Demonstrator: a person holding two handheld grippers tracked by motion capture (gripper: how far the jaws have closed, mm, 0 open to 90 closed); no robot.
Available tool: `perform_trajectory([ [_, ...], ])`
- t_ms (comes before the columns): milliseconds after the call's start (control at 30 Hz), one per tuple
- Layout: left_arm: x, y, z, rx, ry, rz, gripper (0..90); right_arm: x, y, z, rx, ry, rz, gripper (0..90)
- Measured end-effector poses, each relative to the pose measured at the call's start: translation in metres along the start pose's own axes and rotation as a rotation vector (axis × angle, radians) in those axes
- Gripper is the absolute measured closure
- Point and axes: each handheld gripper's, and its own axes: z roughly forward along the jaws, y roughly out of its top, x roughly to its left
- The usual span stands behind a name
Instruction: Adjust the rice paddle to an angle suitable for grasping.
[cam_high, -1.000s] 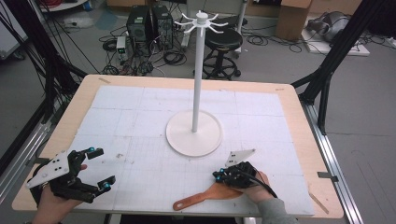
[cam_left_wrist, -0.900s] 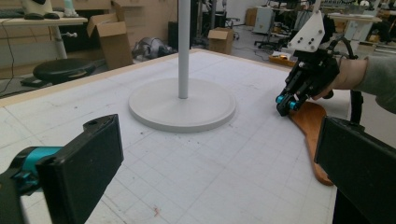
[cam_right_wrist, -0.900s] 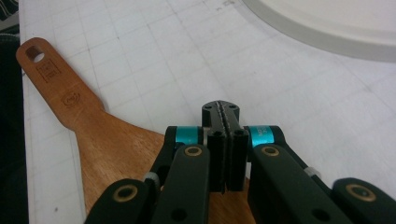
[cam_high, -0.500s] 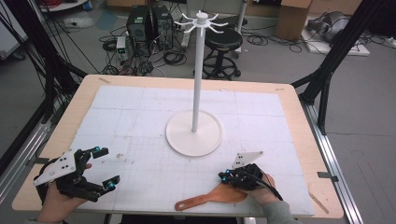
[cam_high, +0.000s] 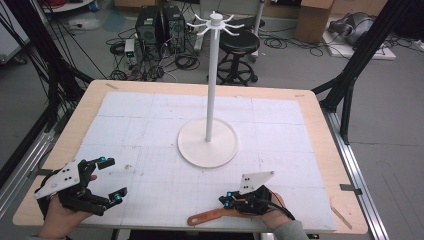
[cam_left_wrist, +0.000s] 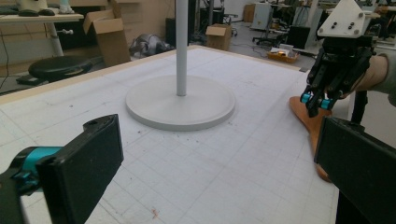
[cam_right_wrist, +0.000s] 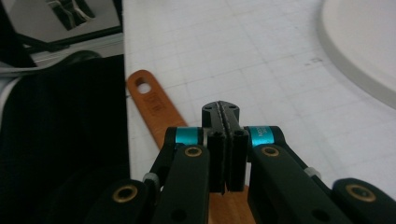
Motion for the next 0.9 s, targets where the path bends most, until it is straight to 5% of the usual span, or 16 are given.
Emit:
perform_trajectory([
  [900, 0.001, -0.001, 0.001, 0.003, -0.001, -0.006, 1.8, 0.020, -0.012, 0.011, 0.100, 0.104, -0.029, 89.1],
])
